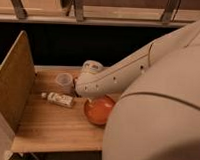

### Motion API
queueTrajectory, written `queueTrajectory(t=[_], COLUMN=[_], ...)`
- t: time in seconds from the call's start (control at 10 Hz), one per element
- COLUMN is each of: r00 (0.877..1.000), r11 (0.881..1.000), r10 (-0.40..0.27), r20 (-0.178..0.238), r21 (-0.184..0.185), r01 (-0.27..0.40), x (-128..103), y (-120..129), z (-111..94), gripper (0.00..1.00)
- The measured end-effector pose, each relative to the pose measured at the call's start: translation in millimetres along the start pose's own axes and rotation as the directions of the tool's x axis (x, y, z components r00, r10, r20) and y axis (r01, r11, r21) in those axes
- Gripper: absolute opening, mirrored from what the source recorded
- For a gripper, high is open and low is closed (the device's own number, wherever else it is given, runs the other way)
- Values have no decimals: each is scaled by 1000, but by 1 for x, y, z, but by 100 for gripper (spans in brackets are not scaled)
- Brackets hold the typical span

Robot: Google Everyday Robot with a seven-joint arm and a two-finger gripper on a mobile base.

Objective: Drag the ceramic bowl in a circle

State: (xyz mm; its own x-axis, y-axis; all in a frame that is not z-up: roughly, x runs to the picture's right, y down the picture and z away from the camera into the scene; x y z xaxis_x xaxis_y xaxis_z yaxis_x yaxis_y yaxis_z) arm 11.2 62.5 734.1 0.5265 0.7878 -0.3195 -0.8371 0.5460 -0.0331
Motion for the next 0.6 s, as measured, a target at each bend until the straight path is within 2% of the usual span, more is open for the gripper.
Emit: queueTrajectory(t=[0.2, 0.4, 0.5, 0.6], r00=[1000, 999, 997, 991], r11=[1000, 998, 993, 980], r10=[3, 31, 67, 130], r20=[2, 18, 29, 41], r21=[-5, -51, -95, -160], r01=[-3, -30, -64, -122], x=[0, 0, 1, 1], y=[0, 5, 9, 15], z=[0, 2, 6, 13], gripper=[62, 62, 62, 62])
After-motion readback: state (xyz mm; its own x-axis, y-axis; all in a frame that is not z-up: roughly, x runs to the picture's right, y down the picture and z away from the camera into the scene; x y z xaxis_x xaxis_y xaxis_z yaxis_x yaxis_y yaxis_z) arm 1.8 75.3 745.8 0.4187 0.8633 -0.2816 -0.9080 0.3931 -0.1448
